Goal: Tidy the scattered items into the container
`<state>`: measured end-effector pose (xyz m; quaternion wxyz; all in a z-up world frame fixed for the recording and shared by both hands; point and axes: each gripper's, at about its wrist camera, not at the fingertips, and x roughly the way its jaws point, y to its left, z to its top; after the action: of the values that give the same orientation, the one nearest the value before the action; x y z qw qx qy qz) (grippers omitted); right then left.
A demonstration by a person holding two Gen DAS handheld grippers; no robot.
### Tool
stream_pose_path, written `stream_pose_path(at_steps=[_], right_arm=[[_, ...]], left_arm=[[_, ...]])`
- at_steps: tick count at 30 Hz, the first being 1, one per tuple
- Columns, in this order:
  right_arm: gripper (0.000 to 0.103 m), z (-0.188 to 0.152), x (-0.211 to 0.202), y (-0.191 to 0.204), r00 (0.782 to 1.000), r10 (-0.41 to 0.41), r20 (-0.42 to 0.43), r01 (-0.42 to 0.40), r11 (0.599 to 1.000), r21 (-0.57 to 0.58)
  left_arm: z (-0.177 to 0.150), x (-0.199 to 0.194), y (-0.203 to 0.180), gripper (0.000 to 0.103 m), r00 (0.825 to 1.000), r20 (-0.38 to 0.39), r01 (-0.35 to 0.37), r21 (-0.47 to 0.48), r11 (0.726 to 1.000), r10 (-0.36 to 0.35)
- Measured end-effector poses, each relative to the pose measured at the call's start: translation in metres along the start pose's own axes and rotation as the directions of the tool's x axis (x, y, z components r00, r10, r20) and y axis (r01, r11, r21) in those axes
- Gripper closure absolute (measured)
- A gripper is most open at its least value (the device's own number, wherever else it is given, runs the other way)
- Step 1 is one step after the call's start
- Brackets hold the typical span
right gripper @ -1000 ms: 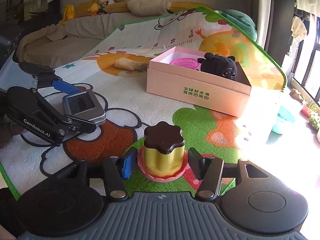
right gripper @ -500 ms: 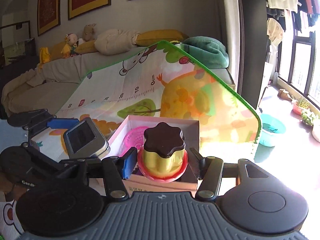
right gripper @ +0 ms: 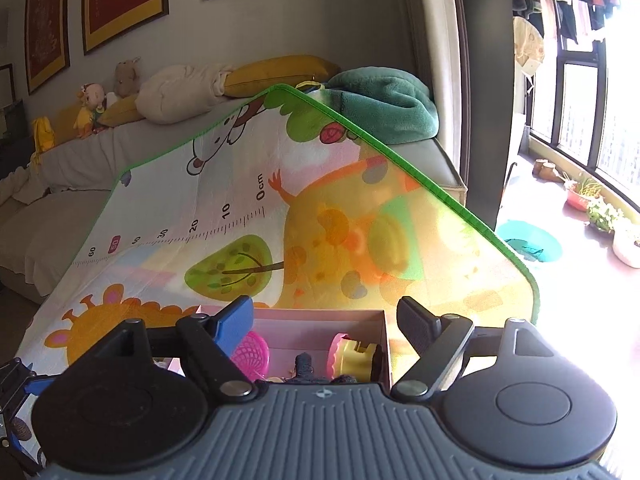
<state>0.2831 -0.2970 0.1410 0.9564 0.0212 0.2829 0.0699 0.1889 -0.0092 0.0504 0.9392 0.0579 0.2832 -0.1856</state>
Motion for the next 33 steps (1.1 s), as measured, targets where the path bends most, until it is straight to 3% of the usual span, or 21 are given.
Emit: stream_pose_path(at_steps=[4, 9, 11, 13, 15, 20, 24, 28, 31, 33], right_arm=[[0.024, 0.001, 0.006, 0.04, 0.999, 0.028, -0.036, -0.029, 0.999, -0.044], [0.026, 0.004, 0.031, 0.106, 0.986, 0.109, -0.13, -0.122, 0.988, -0.099], [0.04, 0.002, 0.046, 0.129, 0.973, 0.132, -0.188, -0.155, 0.981, -0.115], [0.064, -0.002, 0.067, 0.152, 0.957, 0.13, -0.261, -0.169, 0.977, -0.133], [0.073, -0.003, 0.087, 0.169, 0.945, 0.104, -0.309, -0.16, 0.974, -0.16], [0.073, -0.002, 0.143, 0.203, 0.939, -0.046, -0.341, -0.063, 0.952, -0.3], [0.073, -0.005, 0.189, 0.213, 0.917, -0.118, -0.381, -0.018, 0.942, -0.334], [0.072, -0.017, 0.212, 0.219, 0.897, -0.203, -0.393, 0.019, 0.905, -0.424], [0.07, -0.022, 0.2, 0.222, 0.886, -0.19, -0.423, -0.008, 0.905, -0.425], [0.071, -0.025, 0.183, 0.224, 0.872, -0.118, -0.475, -0.085, 0.919, -0.385]], left_arm=[[-0.027, -0.006, 0.037, 0.0, 0.991, -0.078, -0.121, -0.117, 0.986, 0.112], [-0.052, -0.013, 0.073, 0.0, 0.988, -0.069, -0.155, -0.274, 0.949, 0.142], [-0.055, -0.017, 0.076, 0.0, 0.991, -0.043, -0.132, -0.303, 0.944, 0.125], [-0.056, -0.021, 0.077, 0.0, 0.994, -0.018, -0.111, -0.311, 0.944, 0.111], [-0.056, -0.019, 0.077, 0.0, 0.995, -0.015, -0.097, -0.312, 0.945, 0.098], [-0.058, -0.016, 0.08, 0.0, 0.998, -0.013, -0.067, -0.335, 0.94, 0.066], [-0.059, -0.017, 0.083, 0.0, 0.999, -0.005, -0.052, -0.352, 0.934, 0.054], [-0.059, -0.018, 0.085, 0.0, 0.999, 0.002, -0.039, -0.364, 0.93, 0.043], [-0.06, -0.02, 0.09, 0.0, 0.999, 0.016, -0.023, -0.391, 0.92, 0.031], [-0.062, -0.022, 0.097, 0.0, 0.998, 0.025, -0.041, -0.429, 0.902, 0.057]])
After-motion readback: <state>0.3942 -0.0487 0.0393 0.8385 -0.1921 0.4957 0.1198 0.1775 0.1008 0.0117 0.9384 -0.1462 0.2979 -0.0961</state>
